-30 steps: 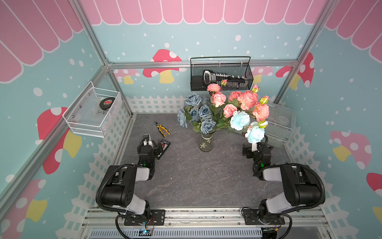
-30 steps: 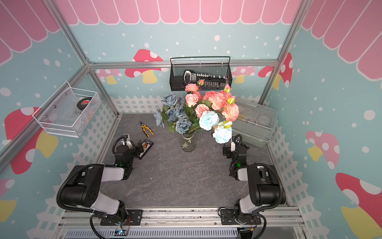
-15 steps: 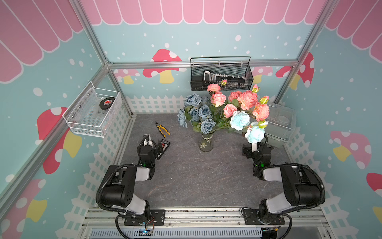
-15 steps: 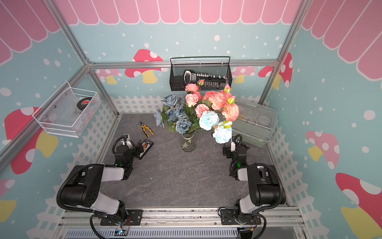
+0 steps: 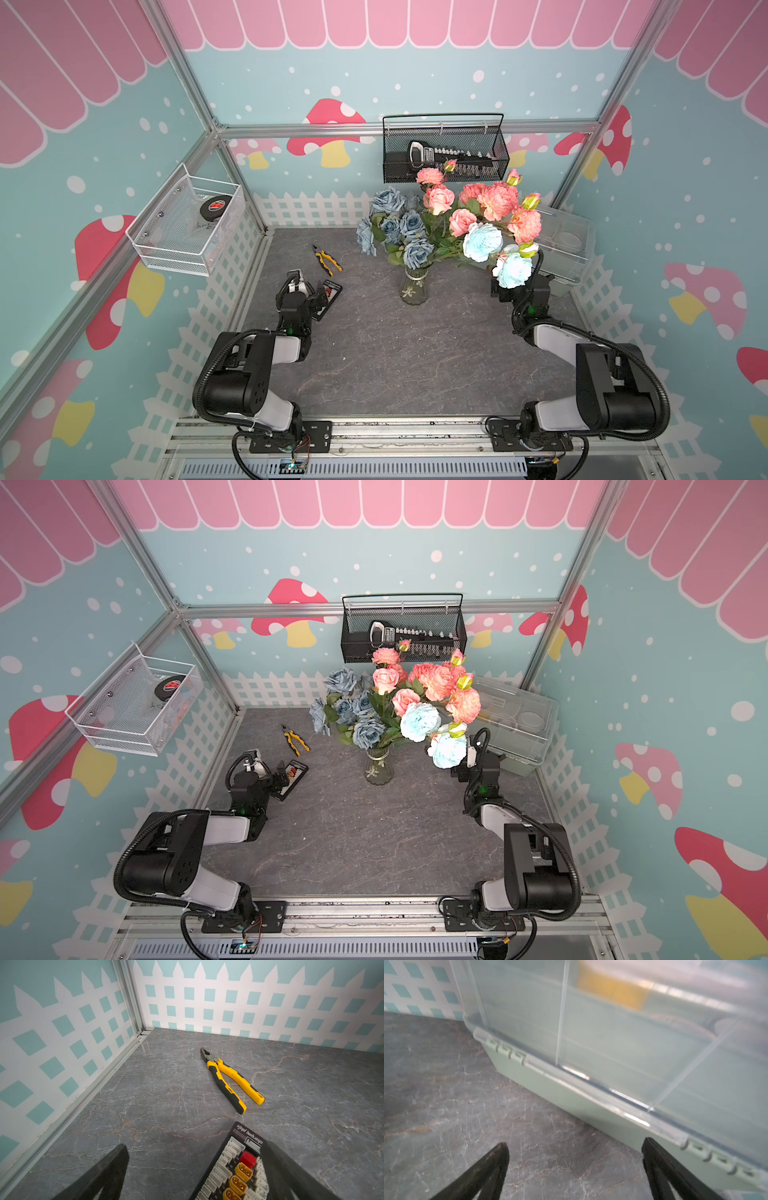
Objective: Pick out pink flowers from the vase
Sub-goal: Adjust the vase at the center of the board.
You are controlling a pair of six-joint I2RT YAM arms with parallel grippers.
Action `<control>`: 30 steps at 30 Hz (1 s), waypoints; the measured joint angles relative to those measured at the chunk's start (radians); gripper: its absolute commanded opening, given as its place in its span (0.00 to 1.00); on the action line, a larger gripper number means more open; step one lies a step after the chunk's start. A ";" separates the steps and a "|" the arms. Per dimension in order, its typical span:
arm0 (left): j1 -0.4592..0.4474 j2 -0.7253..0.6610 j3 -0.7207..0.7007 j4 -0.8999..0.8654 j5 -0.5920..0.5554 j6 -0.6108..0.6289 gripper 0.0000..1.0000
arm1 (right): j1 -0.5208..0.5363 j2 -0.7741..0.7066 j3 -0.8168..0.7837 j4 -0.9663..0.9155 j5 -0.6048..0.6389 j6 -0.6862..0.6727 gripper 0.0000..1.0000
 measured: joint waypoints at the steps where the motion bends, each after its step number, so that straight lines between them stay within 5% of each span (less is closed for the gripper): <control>1: 0.000 0.000 0.000 0.000 0.000 0.000 0.99 | 0.010 -0.026 0.004 -0.016 -0.004 0.000 0.99; 12: 0.000 0.000 0.000 0.000 -0.001 0.000 0.99 | 0.250 -0.099 -0.067 -0.031 -0.174 0.027 0.99; 30: 0.000 0.000 0.000 0.000 -0.005 0.000 0.99 | 0.403 0.251 -0.020 0.428 -0.292 0.047 0.99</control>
